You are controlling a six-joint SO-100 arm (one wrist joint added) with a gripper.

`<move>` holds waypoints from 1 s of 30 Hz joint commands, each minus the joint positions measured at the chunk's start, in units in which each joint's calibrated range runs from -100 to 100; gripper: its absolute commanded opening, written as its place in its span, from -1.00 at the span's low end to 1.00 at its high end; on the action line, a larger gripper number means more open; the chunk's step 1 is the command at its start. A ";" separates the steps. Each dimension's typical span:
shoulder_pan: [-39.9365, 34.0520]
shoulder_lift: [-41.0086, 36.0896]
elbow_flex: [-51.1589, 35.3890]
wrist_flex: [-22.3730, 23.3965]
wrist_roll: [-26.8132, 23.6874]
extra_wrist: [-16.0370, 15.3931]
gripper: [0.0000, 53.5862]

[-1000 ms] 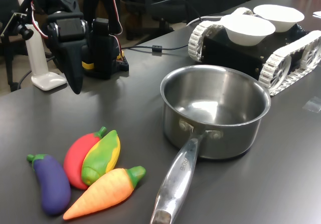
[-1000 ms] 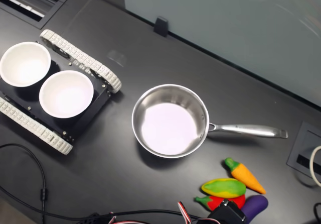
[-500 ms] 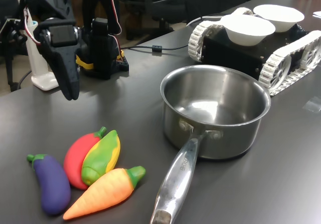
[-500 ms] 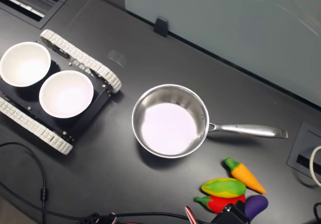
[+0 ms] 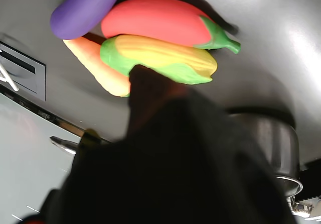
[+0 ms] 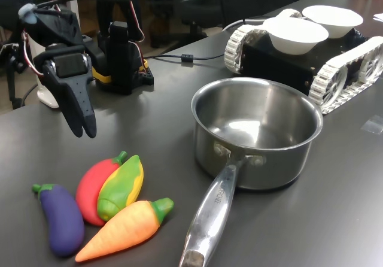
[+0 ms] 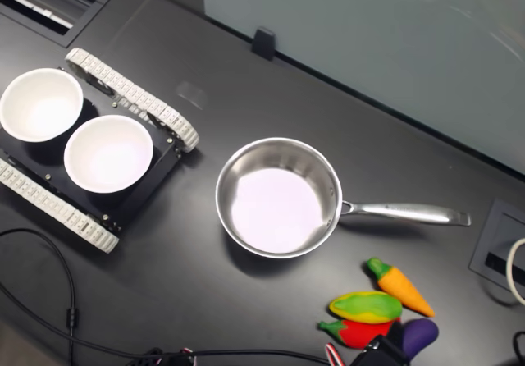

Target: Pick up the chilli and place them in the pan

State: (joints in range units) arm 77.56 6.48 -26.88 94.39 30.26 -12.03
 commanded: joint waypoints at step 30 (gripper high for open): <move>0.42 3.68 0.03 1.60 6.59 0.68 0.00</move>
State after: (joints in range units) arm 77.56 11.62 -26.24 95.50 35.29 -12.03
